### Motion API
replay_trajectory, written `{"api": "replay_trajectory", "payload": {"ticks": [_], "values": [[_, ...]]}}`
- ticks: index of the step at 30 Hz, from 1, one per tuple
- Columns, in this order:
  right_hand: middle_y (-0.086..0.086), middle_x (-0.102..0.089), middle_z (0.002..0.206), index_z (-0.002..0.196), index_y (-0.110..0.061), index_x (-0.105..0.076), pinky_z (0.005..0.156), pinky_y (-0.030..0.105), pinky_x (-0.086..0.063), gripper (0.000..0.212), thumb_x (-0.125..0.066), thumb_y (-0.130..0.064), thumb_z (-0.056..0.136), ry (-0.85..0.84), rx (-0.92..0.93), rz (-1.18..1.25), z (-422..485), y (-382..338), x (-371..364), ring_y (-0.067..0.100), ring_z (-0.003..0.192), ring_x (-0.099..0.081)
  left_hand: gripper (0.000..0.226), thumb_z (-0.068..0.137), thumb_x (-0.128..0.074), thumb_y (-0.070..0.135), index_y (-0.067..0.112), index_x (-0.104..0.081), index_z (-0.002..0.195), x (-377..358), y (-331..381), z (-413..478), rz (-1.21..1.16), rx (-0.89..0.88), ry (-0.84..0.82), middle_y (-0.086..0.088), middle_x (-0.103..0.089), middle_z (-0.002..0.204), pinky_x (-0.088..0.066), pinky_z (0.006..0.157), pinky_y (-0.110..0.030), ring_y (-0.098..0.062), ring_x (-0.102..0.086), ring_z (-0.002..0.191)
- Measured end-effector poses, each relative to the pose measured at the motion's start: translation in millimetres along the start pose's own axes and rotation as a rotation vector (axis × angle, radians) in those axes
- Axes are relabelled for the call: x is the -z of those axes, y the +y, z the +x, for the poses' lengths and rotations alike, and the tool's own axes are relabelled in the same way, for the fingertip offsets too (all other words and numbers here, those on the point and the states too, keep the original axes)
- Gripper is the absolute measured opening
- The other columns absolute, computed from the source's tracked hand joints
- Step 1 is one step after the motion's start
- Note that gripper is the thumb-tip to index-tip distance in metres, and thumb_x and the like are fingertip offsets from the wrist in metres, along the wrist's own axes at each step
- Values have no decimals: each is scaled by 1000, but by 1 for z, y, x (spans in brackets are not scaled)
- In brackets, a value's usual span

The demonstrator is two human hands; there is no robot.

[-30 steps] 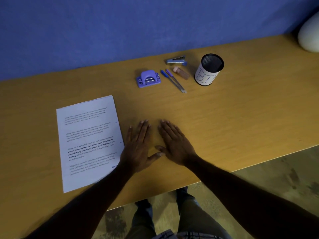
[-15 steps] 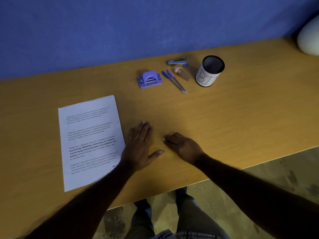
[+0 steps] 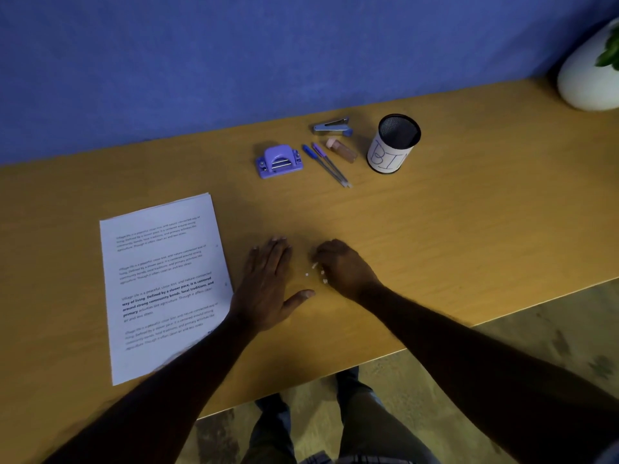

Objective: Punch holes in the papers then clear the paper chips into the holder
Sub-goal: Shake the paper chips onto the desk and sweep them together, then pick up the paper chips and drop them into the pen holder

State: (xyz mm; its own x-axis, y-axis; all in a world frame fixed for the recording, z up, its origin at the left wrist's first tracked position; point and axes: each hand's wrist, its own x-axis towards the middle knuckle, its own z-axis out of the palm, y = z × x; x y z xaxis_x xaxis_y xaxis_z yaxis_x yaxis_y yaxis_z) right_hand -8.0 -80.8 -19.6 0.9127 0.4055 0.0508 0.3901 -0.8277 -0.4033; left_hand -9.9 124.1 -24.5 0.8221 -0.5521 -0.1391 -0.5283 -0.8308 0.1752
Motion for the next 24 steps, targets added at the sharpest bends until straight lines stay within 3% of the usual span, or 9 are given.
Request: {"api": "replay_trajectory", "payload": {"ticks": [2,5,8,12,15,19,24], "values": [[13,-74,101,97,-2,-75,88,28,-49,22,-64,5,80,65,-93,155,0,6,4,25,95,-67,101,87,-17,80,2,-35,149,0,1,2,-3,2,2,-17,-32,158,-23,119,-52,-31,-26,148],[7,-76,98,96,-6,-76,82,8,-46,20,-64,3,83,168,-349,437,-2,11,9,9,87,-67,98,87,-21,78,3,-38,147,1,3,5,-2,6,5,-17,-34,157,-23,118,-52,-32,-28,148],[2,-76,94,95,-9,-77,84,18,-52,18,-69,1,82,210,-658,857,-1,14,11,7,87,-69,95,88,-23,77,5,-37,149,2,6,8,-8,8,4,-17,-31,158,-23,119,-53,-32,-27,148],[6,-73,87,95,-4,-73,68,16,-54,16,-68,5,82,299,-908,1455,1,17,21,11,79,-69,96,86,-17,79,10,-36,150,4,11,19,-18,40,-1,-15,-30,159,-25,118,-52,-30,-27,148],[6,-72,82,92,-1,-70,73,19,-57,17,-61,11,85,396,-935,1713,8,28,39,12,77,-70,94,87,-19,79,10,-41,146,5,12,31,-22,49,7,-15,-34,156,-29,115,-52,-32,-33,145],[5,-72,75,92,-1,-67,70,18,-57,19,-53,13,90,497,-884,1812,25,55,77,11,71,-70,87,88,-30,74,10,-44,144,7,14,52,-22,59,26,-16,-37,155,-31,114,-53,-32,-36,143],[6,-71,75,90,-1,-66,72,16,-57,21,-49,13,92,613,-787,1800,54,94,129,12,70,-68,93,88,-11,76,10,-42,146,21,23,84,-27,46,30,-17,-34,157,-31,113,-53,-33,-35,144]]}}
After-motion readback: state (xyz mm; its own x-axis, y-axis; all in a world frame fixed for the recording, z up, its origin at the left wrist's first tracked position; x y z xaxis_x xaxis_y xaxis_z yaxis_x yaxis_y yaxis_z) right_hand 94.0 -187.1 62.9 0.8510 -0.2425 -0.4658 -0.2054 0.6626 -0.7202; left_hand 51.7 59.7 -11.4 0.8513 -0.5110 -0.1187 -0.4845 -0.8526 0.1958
